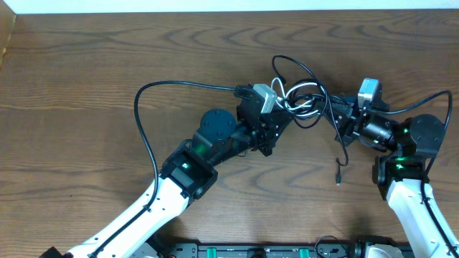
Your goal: Untangle cables
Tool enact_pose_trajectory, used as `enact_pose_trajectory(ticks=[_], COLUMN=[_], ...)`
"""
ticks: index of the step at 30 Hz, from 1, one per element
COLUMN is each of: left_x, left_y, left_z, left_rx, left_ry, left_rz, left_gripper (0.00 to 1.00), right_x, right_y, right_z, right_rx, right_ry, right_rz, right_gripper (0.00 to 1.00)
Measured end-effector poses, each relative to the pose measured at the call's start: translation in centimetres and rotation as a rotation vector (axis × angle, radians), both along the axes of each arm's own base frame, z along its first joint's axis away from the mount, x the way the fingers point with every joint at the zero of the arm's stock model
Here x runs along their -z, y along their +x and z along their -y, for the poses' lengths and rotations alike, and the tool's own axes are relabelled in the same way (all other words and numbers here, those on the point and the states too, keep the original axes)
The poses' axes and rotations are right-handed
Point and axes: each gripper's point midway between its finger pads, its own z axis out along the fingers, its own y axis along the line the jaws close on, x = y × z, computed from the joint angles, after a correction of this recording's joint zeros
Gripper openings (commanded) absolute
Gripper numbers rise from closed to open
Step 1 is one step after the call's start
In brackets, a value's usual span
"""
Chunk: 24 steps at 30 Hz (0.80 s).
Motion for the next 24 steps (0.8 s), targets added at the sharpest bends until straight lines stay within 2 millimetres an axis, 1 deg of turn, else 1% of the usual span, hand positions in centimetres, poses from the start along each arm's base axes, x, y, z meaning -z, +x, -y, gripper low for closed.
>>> enact_pose_trajectory(ticks=[5,6,8,16,20,24], left_x=[0.0,0.0,0.0,0.19,0.73,0.77], left_y=[0.09,0.09,0.09,0.07,-0.15,-0.63], left_z=[-0.05,-0.05,-0.05,-0.07,-0.25,-0.54], left_rx=[-0.006,-0.006,-0.006,-0.006,-0.002,0.009], left_ry=[0.001,0.001,0.0,0.008,0.037,0.07], left_rz=[0.001,0.001,0.001,-0.002,-0.005,0.021], left_gripper=[0.1,0.08,0.08,0.07,0.08,0.07], right_x=[-0.02,-0.02,0.0,0.02,0.09,0.17], right_y=[0.02,0.02,0.02,0.02,-0.09,-0.36], right_z=[0.01,0.01,0.01,0.01,0.0,-0.07], right_rx=[0.002,0.002,0.001,0.001,-0.006,-0.024], right_ry=[0.0,0.0,0.0,0.0,-0.002,-0.005], right_rz=[0.0,0.0,0.0,-0.002,-0.004,-0.007], right_gripper=[0.01,0.01,0.01,0.01,0.01,0.01])
